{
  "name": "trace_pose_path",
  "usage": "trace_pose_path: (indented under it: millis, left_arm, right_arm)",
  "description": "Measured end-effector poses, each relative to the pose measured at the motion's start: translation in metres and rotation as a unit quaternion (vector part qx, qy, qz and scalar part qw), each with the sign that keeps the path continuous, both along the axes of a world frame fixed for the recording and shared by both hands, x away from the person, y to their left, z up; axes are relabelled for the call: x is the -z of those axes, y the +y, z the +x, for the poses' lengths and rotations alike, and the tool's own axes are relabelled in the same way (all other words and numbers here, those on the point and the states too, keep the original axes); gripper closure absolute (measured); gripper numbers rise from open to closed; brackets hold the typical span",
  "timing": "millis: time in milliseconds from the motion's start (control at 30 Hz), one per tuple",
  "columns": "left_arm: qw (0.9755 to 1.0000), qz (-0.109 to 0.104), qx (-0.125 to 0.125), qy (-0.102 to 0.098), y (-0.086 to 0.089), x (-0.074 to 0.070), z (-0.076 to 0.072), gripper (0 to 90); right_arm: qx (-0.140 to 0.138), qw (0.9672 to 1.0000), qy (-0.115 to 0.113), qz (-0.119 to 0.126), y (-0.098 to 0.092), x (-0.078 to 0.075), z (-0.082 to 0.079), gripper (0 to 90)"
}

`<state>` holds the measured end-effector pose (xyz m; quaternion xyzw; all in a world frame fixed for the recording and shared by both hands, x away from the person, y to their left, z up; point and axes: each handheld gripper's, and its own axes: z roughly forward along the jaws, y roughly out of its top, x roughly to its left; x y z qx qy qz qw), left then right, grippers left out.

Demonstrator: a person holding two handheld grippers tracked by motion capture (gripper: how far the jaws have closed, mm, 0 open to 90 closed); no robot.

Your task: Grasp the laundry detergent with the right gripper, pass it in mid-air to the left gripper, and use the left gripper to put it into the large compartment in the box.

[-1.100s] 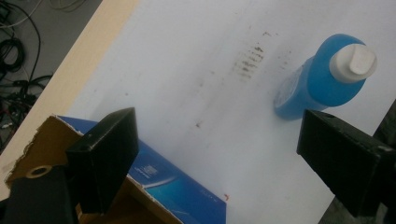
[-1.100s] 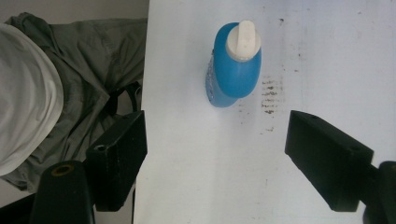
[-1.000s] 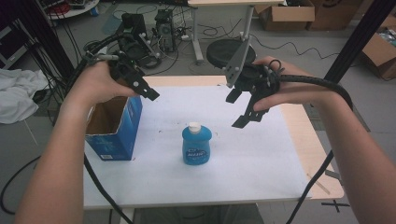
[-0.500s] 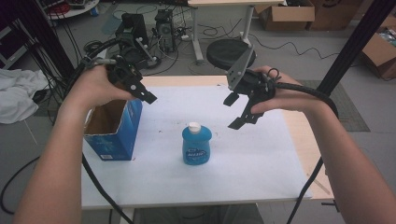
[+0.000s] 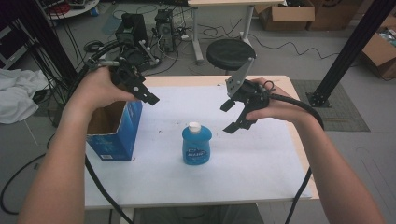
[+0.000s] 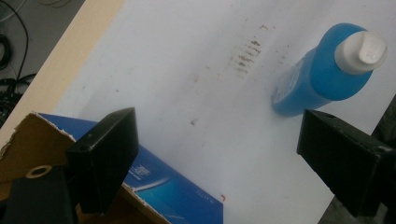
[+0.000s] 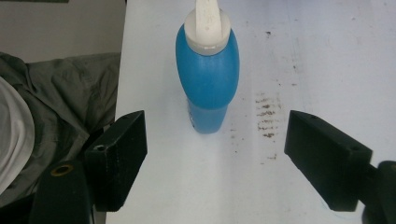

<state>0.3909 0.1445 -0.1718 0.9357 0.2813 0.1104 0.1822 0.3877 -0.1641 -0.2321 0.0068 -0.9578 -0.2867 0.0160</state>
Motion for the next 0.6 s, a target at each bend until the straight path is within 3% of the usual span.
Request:
trace_pose_path:
  millis: [600]
  left_arm:
    - [1.0, 0.001, 0.001, 0.007, 0.0, 0.008, 0.001, 13.8]
  right_arm:
    - [0.005, 0.9993, 0.025, 0.029, 0.008, 0.046, 0.009, 19.0]
